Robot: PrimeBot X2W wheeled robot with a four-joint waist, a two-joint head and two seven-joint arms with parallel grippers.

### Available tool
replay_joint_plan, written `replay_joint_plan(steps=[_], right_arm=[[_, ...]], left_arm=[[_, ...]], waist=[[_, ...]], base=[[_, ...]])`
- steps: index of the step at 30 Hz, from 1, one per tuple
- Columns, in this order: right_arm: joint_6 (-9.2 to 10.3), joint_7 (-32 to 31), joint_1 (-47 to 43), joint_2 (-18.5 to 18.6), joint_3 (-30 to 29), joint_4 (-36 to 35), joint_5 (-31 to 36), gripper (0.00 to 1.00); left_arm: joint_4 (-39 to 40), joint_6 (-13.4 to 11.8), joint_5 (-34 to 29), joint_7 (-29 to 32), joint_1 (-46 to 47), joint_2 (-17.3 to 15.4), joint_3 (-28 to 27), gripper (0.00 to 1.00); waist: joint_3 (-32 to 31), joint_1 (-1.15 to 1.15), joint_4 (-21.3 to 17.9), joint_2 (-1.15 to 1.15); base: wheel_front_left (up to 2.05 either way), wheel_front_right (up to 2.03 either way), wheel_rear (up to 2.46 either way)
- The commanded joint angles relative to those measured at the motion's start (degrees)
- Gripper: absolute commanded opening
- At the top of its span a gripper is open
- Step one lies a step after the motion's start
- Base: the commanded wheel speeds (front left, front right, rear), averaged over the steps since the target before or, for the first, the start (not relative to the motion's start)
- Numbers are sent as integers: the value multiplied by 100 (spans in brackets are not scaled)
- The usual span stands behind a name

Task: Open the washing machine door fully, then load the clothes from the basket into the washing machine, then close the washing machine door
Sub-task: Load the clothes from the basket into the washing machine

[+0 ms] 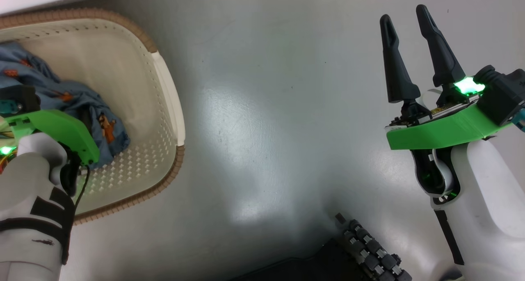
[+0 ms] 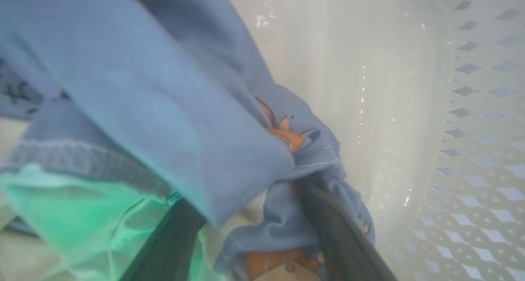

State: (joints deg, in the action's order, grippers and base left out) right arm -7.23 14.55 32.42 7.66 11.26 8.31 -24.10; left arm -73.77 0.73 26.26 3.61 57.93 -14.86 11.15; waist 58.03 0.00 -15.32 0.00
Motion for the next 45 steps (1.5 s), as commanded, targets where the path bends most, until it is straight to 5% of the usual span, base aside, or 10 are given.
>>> replay_joint_plan(steps=[1,7,9,21,35,45], right_arm=[[-25,45,-272,62,80,-139,80,100],[-25,45,-318,40,105,-138,92,100],[-25,45,-295,24,130,-132,87,100],[-25,45,-85,-34,229,-37,15,100],[-25,45,-98,-15,287,213,-75,100],[-25,45,-299,72,309,422,-149,100]], left_arm=[[-9,-30,21,78,-113,-144,-35,100],[-14,-68,34,207,-111,-143,18,95],[-15,-62,42,209,-105,-134,32,3],[-17,160,245,-107,-267,-58,-35,0],[6,605,553,-986,-934,224,-73,0],[493,673,946,-1473,-1529,551,201,0]], waist=[[-5,0,7,0],[-24,0,2,0],[-32,0,0,0],[-303,0,31,0],[-1446,0,289,0],[-2380,0,577,0]], base=[[0,0,0],[0,0,0],[0,0,0],[0,0,0],[0,0,0],[0,0,0]])
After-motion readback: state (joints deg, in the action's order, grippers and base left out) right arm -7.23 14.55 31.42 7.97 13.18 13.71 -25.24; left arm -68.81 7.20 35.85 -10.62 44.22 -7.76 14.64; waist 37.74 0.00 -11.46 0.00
